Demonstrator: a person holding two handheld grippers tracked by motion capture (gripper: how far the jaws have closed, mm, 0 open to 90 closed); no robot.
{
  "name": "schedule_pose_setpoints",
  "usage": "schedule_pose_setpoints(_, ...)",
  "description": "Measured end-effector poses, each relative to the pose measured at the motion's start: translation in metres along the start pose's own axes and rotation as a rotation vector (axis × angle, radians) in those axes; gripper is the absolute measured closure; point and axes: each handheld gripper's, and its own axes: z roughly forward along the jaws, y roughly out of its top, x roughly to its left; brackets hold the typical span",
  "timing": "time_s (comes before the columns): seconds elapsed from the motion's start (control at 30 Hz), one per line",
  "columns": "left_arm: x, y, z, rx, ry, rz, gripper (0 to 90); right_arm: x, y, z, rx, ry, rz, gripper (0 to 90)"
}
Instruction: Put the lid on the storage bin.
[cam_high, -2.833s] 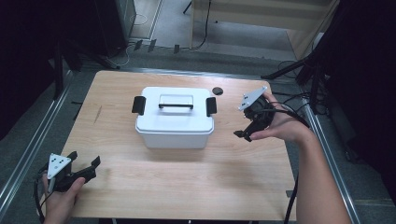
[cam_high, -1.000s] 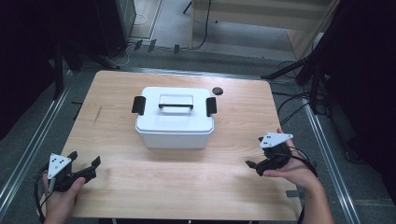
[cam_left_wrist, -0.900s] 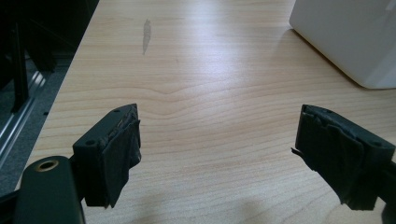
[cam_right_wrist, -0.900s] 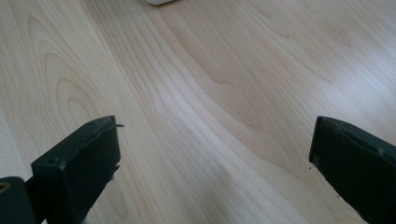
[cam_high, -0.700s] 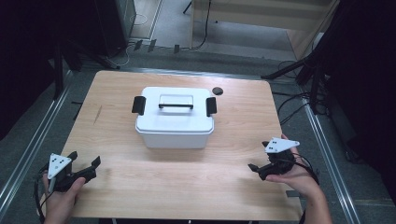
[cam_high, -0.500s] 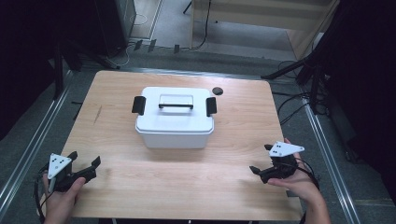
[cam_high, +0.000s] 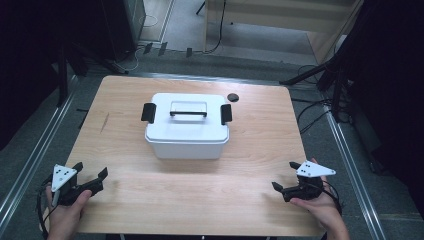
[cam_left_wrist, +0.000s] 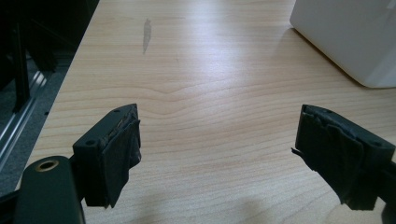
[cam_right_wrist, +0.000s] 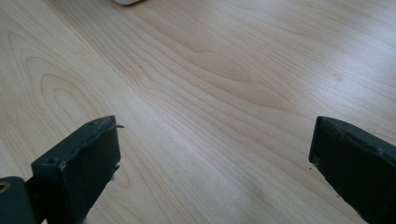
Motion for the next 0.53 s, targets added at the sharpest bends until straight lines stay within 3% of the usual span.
schedule_pose_setpoints(0.33, 0.0, 0.0, 0.0, 0.0, -0.003, 0.003, 14.7, 0.009, -0.024, -0.003, -0.079, -0.068, 0.092, 1.6)
schedule_pose_setpoints(0.53, 0.0, 0.0, 0.0, 0.003, 0.0, 0.006, 14.7, 0.011, -0.025, -0.005, -0.107, -0.088, 0.116, 1.6)
